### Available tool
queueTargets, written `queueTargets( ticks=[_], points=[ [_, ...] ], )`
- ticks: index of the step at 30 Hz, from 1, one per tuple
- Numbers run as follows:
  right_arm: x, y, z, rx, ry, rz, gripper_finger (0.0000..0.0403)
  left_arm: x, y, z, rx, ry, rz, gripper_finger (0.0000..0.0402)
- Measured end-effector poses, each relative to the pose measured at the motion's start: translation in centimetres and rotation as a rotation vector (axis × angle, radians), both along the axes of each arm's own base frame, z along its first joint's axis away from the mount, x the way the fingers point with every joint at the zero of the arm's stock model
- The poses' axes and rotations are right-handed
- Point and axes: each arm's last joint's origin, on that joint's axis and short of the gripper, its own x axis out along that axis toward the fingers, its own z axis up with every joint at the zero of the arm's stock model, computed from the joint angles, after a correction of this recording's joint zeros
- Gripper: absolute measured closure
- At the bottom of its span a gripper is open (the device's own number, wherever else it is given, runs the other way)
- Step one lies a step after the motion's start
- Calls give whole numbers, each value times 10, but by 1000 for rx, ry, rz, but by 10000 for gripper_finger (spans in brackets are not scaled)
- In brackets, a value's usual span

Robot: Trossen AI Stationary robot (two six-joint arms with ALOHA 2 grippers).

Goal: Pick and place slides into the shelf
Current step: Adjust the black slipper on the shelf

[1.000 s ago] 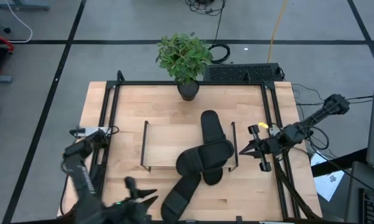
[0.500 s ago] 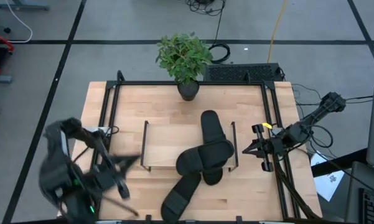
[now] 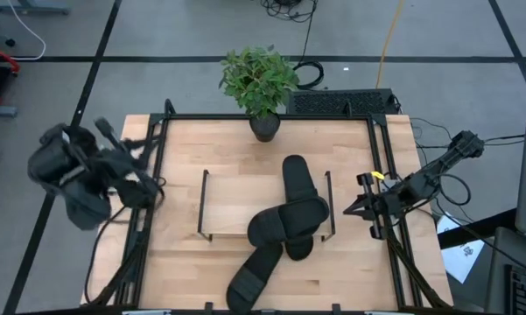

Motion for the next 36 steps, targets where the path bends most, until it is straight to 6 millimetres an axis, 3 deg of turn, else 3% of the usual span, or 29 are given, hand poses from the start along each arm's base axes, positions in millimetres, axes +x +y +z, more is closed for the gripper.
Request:
queueTargets(
  ticks=[8,14,17,24,31,36],
  points=[
    [0,0,-3,-20,20,0,403,-37,41,-29,-56,32,-40,401],
    [0,0,-3,-43,22,-10,403,-81,90,-55,-231,-262,43,401],
    [1,-1,-4,-36,28,-15,403,-98,109,-74,-285,-322,39,401],
    [1,-1,-7,-60,56,-15,403,-93,100,-114,-184,-167,-134,401],
    [0,-1,-8,-68,67,-11,403,-81,58,-157,-196,131,-515,399],
    [0,-1,-9,-57,81,-7,403,-82,38,-163,-214,225,-718,397]
  ],
)
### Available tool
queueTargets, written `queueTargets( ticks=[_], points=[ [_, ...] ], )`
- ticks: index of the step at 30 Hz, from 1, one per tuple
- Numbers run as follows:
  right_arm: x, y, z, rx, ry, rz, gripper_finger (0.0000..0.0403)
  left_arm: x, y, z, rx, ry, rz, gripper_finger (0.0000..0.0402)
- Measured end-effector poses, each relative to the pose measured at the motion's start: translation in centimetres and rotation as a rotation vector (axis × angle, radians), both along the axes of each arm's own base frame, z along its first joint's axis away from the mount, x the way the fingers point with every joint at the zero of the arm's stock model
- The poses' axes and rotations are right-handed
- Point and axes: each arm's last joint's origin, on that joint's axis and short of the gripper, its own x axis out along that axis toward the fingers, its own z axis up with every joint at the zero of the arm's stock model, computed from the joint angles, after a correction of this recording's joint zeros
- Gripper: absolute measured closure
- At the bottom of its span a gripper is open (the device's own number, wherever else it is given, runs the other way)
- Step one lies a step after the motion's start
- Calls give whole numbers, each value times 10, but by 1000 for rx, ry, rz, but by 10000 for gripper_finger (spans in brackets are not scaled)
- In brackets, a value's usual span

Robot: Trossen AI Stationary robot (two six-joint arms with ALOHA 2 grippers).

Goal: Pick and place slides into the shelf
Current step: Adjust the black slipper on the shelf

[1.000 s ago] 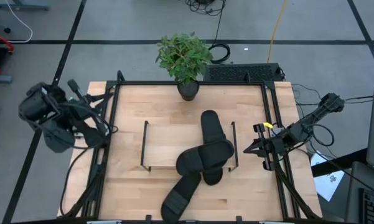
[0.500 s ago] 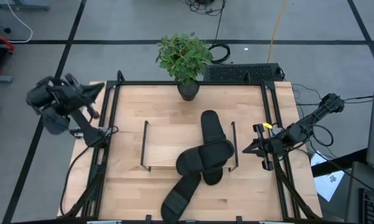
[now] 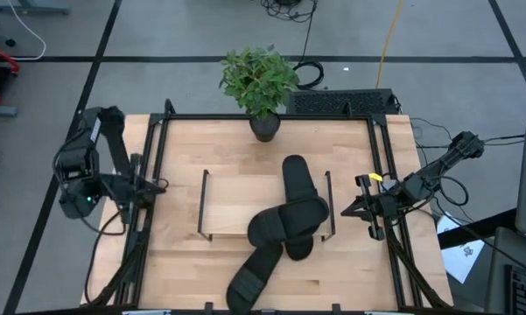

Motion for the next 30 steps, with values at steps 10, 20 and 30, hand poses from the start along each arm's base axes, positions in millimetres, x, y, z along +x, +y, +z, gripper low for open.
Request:
queueTargets(
  ticks=[10,20,30],
  points=[
    [0,0,3,20,-27,-1,403,4,-12,25,15,-246,131,396],
    [0,0,3,22,-27,-1,403,6,-23,40,-160,-221,-16,396],
    [0,0,3,23,-26,-1,403,0,-60,31,-454,178,-629,396]
  ],
)
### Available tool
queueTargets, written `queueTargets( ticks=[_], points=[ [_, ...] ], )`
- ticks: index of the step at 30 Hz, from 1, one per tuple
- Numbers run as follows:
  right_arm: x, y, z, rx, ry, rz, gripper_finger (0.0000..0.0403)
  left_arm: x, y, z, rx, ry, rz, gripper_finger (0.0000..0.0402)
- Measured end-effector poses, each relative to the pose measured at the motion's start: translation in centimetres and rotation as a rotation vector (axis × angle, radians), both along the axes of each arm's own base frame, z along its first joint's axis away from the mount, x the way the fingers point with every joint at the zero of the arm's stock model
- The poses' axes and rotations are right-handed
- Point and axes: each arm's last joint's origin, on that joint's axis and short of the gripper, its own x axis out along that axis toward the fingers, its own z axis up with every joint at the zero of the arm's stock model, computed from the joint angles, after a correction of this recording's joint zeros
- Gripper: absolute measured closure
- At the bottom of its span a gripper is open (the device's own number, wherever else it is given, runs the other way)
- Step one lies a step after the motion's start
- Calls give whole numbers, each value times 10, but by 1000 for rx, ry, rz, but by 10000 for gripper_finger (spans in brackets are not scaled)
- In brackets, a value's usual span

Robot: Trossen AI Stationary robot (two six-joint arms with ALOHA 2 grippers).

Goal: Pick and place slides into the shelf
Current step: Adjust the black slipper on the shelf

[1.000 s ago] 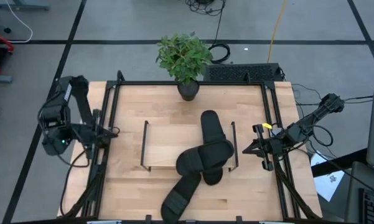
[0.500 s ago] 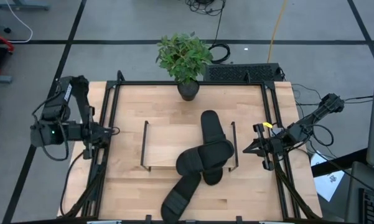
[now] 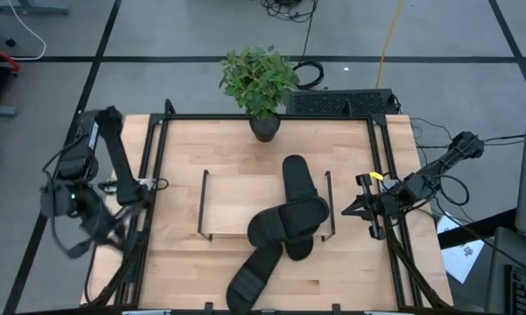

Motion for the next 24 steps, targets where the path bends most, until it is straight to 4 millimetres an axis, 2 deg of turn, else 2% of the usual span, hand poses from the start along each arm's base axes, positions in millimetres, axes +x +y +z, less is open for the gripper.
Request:
queueTargets(
  ticks=[3,6,12,15,18,22,24],
  points=[
    [0,0,0,0,0,0,403,-2,-13,4,-62,36,-157,396],
    [0,0,0,1,-1,0,403,-1,-23,11,-111,-21,-235,396],
    [0,0,1,9,-10,1,403,4,-40,4,84,-244,-323,396],
    [0,0,2,22,-13,1,403,14,-43,10,172,-443,-276,396],
    [0,0,2,25,-12,1,403,27,-47,10,287,-567,-191,396],
    [0,0,2,30,-10,1,403,50,-51,9,405,-638,-17,396],
    [0,0,2,30,-10,2,403,58,-54,5,437,-620,8,396]
  ],
)
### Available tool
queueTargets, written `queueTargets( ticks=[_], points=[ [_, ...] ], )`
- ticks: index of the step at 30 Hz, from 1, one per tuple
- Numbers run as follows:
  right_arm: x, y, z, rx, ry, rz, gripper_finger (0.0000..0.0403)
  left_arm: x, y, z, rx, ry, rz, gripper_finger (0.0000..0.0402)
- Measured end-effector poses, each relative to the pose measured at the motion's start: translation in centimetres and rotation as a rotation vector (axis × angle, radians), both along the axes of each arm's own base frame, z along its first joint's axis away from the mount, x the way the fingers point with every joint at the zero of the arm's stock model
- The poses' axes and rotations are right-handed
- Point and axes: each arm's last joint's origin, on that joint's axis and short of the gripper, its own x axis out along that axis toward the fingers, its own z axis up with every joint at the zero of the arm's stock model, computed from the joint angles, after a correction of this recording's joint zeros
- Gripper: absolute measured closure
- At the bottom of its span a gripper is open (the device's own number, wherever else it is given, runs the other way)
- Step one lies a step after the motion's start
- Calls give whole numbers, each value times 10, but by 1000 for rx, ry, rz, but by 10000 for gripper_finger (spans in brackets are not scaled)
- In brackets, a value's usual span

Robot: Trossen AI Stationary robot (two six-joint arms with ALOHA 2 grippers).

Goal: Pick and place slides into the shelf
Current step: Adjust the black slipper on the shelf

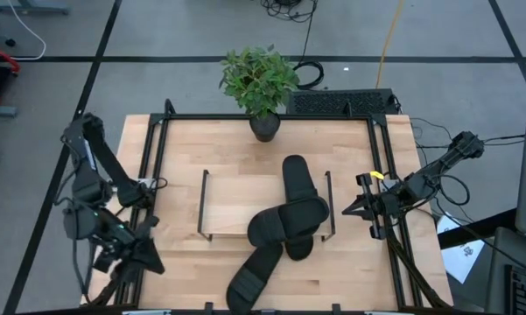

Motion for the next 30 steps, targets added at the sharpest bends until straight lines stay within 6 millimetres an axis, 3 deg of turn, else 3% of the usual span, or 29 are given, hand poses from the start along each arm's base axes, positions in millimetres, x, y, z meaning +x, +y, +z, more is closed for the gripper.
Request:
queueTargets(
  ticks=[5,8,10,14,18,22,27,30],
  points=[
    [0,0,-1,9,12,1,403,15,-9,-13,92,26,6,396],
    [1,1,-2,3,20,1,403,35,-4,-21,60,97,173,396],
    [2,1,-3,1,23,1,403,52,8,-24,33,134,266,396],
    [2,1,-3,-2,26,2,403,80,39,-37,76,289,208,396],
    [2,2,-3,2,27,3,403,84,82,-29,37,300,267,396],
    [2,2,-3,2,27,4,403,63,123,-12,-39,260,339,396],
    [2,2,-3,4,25,5,403,-7,142,8,-179,151,275,396],
    [2,2,-2,7,20,6,403,-45,149,4,-268,66,239,396]
  ],
)
